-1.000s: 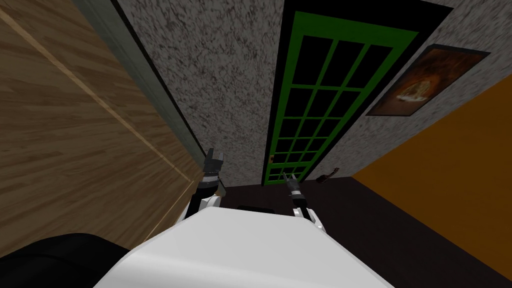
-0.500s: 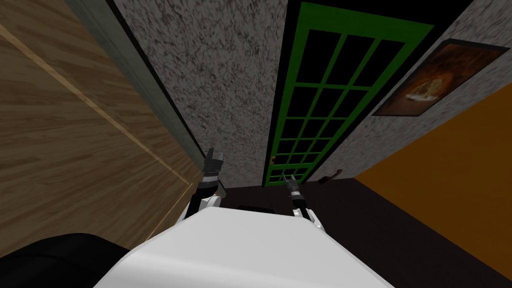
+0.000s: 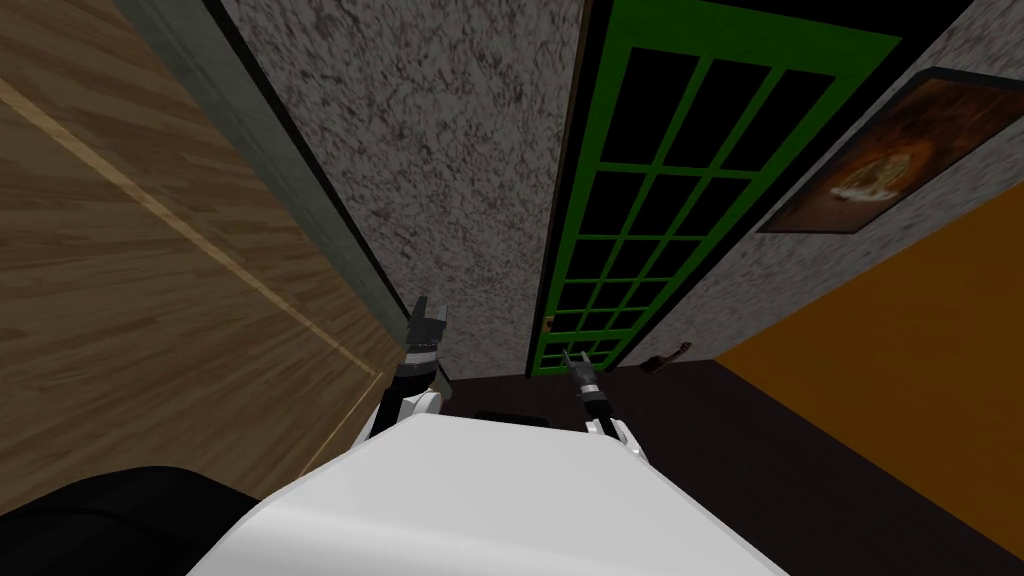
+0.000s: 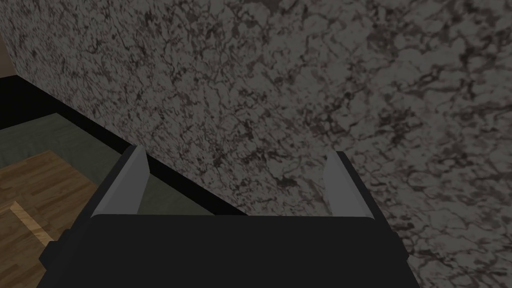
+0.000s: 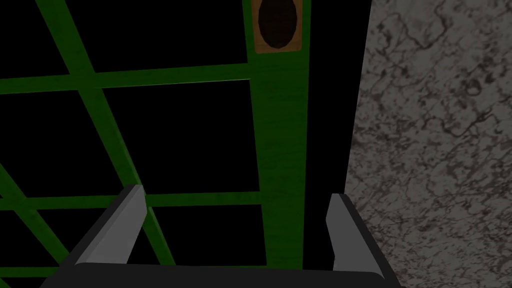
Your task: Pull the door open
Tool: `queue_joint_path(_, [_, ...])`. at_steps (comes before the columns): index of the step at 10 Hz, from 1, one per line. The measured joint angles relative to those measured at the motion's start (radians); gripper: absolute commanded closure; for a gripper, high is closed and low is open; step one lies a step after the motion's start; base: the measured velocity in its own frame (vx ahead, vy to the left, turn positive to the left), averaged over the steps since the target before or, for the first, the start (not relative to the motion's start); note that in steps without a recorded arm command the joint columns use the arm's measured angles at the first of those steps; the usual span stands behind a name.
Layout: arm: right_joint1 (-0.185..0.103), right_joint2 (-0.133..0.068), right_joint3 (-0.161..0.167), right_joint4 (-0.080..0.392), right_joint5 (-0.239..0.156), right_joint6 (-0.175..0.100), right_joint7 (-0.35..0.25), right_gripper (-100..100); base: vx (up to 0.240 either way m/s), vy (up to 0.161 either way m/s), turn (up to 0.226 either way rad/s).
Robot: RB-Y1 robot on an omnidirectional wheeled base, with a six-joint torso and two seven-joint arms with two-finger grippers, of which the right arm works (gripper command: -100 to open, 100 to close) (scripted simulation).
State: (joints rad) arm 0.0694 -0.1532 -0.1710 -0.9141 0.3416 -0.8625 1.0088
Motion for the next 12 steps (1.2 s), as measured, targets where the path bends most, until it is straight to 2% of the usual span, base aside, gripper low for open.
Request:
queue_joint_path(9, [-0.062, -0.004, -0.019, 0.186, 0.063, -0.063, 0.123, -100, 0.073, 0.021, 0.009])
queue_joint_path(10, [-0.062, -0.004, -0.019, 0.188, 0.064, -0.064, 0.126, -100, 0.102, 0.089, 0.197])
queue_joint_path(11, [-0.053, -0.015, -0.027, 0.191, 0.058, -0.070, 0.120, -100, 0.160, 0.108, 0.144])
queue_joint_path(12, [-0.058, -0.024, -0.036, 0.217, 0.051, -0.085, 0.121, -100, 0.165, 0.084, 0.097])
